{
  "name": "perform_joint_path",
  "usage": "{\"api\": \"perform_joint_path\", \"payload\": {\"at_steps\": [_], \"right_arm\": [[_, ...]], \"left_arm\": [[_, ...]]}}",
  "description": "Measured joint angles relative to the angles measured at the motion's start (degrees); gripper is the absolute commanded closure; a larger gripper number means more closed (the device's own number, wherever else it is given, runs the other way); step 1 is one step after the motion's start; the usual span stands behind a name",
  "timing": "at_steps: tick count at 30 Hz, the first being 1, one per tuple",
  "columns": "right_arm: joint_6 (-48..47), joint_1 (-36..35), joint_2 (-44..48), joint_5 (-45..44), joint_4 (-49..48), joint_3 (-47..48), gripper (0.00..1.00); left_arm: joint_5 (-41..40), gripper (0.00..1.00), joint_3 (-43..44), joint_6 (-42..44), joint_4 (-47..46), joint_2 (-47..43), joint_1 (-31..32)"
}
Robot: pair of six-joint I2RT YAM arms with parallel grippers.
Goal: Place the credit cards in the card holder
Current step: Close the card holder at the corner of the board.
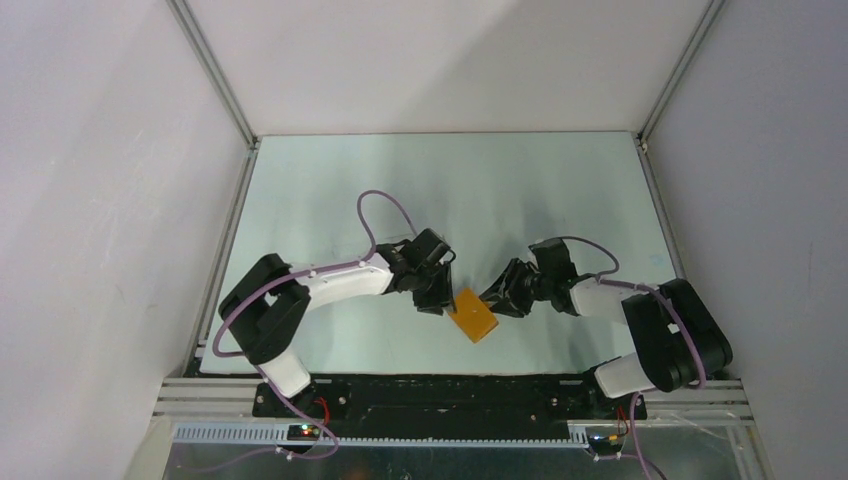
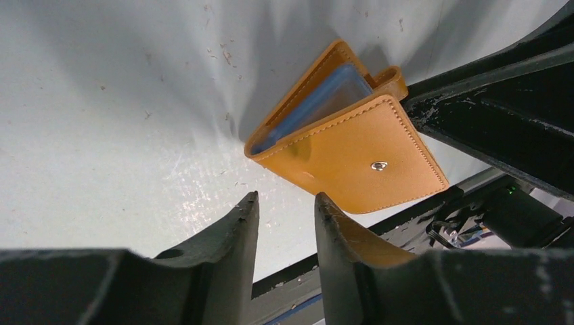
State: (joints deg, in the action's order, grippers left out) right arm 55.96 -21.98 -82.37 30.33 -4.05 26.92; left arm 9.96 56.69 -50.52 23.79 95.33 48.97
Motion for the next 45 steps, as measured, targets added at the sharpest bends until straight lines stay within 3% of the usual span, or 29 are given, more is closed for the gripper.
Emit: {"api": "perform_joint_path", "payload": {"at_steps": [8, 13, 19, 29, 36, 45], "right_arm": [[2.12, 0.00, -3.72, 1.84, -7.58, -0.24, 0.52], [5.11, -0.02, -8.28, 4.39, -15.15, -0.31, 0.53], [9.29, -0.46, -11.74, 6.16, -24.02, -0.44, 0.53], [13.40, -0.55, -18.36, 8.55, -33.88, -0.44, 0.54], [14.80, -0.44, -20.79, 9.68, -35.91, 0.83, 0.54], [15.50, -0.22, -24.79, 12.04, -35.15, 6.25, 0.54]], "left_arm": [[-0.85, 0.57, -0.15, -0.02, -0.35, -0.63, -0.09], [-1.07, 0.64, -1.81, -0.20, -0.55, -0.61, -0.09], [-1.88, 0.66, -2.08, -0.52, -0.90, 2.10, -0.07], [-0.37, 0.76, 1.27, -2.01, 1.27, 5.68, -0.24], [-0.15, 0.99, 2.89, -1.97, 3.37, 6.78, -0.22], [0.31, 1.00, 6.43, -1.95, 7.08, 9.29, 0.15]]}}
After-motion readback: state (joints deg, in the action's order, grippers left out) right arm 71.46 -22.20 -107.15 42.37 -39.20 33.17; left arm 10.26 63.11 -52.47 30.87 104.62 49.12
